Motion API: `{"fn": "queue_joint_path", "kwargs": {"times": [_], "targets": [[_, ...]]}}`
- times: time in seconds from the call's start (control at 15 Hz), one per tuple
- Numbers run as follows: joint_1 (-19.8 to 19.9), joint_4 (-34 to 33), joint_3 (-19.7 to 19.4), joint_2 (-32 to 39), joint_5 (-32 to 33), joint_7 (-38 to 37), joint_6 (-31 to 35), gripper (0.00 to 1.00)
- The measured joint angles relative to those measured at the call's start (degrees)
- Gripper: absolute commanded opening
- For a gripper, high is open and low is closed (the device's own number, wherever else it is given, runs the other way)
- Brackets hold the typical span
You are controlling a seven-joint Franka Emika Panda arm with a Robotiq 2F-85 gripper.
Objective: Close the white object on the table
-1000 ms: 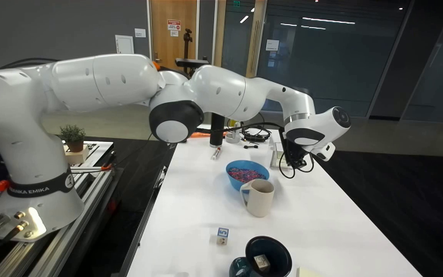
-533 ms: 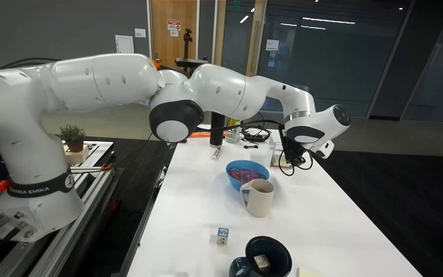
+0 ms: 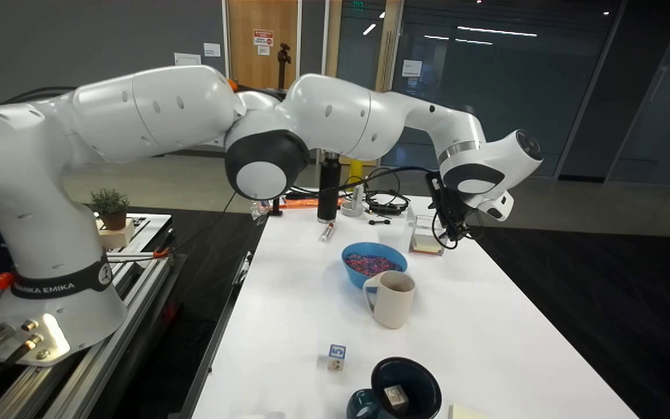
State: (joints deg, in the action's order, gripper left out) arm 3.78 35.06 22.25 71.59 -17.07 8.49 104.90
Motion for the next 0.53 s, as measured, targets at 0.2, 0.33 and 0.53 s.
{"fn": "queue_joint_path", "kwargs": {"times": [0.2, 0.33, 0.53], "targets": [[-0.4, 0.1, -2.6, -2.7, 2.3, -0.2, -1.0, 1.00], [-0.8, 0.4, -4.7, -4.4, 3.9, -0.2, -1.3, 1.00], [-1.2, 0.9, -7.7, -6.6, 5.7, -0.3, -1.7, 1.00]]}}
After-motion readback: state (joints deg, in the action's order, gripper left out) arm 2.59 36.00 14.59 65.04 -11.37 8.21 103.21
